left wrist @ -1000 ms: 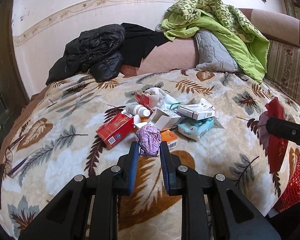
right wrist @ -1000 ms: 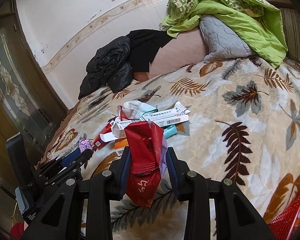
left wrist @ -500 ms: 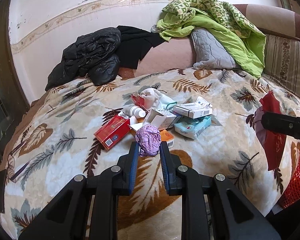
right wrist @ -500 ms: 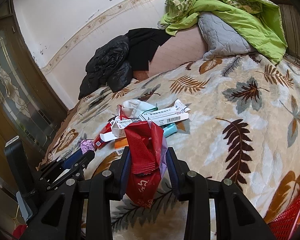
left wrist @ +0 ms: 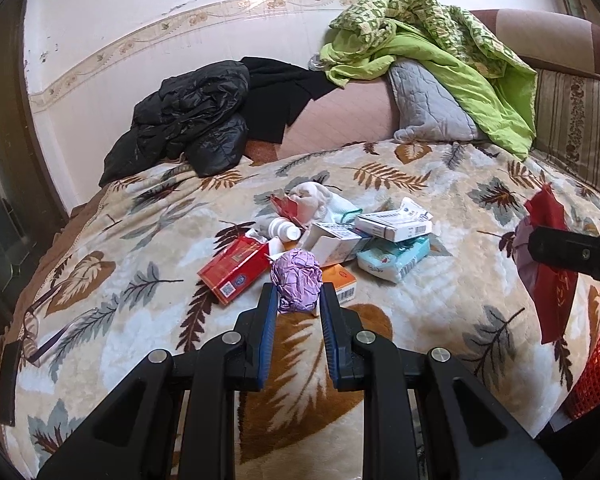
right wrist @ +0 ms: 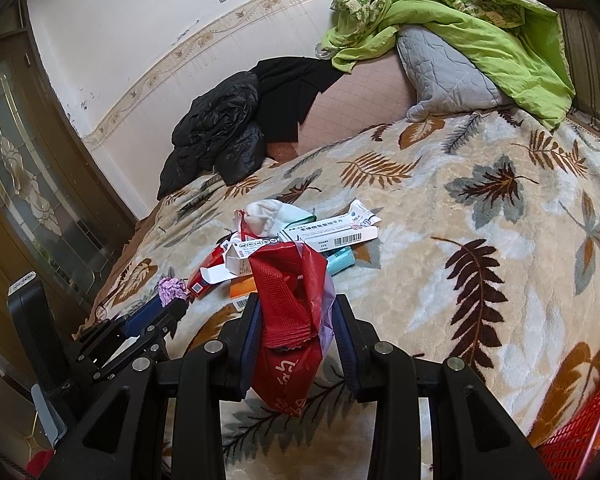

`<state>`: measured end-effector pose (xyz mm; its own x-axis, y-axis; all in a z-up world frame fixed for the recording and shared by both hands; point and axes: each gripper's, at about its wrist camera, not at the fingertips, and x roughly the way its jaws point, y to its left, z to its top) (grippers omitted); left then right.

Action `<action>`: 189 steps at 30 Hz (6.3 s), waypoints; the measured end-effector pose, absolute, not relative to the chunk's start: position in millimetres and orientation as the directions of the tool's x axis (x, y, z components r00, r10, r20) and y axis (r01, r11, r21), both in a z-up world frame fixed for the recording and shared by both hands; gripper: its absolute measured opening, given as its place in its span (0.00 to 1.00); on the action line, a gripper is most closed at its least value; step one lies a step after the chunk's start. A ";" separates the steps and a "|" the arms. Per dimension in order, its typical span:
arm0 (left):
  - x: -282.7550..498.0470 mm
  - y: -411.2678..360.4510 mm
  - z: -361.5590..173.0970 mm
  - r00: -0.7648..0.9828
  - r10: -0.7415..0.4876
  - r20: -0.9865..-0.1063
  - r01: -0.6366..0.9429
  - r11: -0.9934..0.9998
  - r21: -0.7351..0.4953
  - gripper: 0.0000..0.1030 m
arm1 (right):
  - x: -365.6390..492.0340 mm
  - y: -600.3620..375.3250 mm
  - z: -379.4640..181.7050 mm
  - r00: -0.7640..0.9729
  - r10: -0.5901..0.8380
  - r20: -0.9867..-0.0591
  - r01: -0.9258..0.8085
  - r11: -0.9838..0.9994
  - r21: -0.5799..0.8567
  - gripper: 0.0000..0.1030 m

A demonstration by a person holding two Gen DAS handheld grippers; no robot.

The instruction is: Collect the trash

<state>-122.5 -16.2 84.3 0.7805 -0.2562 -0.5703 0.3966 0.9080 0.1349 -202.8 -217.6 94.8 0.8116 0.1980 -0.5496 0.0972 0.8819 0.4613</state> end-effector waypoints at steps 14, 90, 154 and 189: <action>-109.4 17.8 94.6 0.843 -0.117 -0.526 0.200 0.974 0.103 0.20 | -201.5 -213.9 98.8 0.815 0.196 -0.545 0.091 0.886 0.454 0.37; -240.2 -143.2 115.8 0.317 -0.755 -0.574 0.869 0.474 -0.143 0.20 | -366.0 -347.9 118.6 0.838 -0.029 -0.544 0.354 0.788 0.504 0.37; 39.5 36.4 21.1 0.302 -0.609 -0.733 0.474 0.764 -0.438 0.69 | -214.8 -264.5 79.7 0.772 0.266 -0.578 0.169 0.790 0.589 0.66; -57.5 65.5 57.4 0.652 -0.273 -0.708 0.210 0.962 -0.177 0.50 | -81.3 -247.2 25.6 0.627 0.410 -0.662 0.329 0.631 0.702 0.62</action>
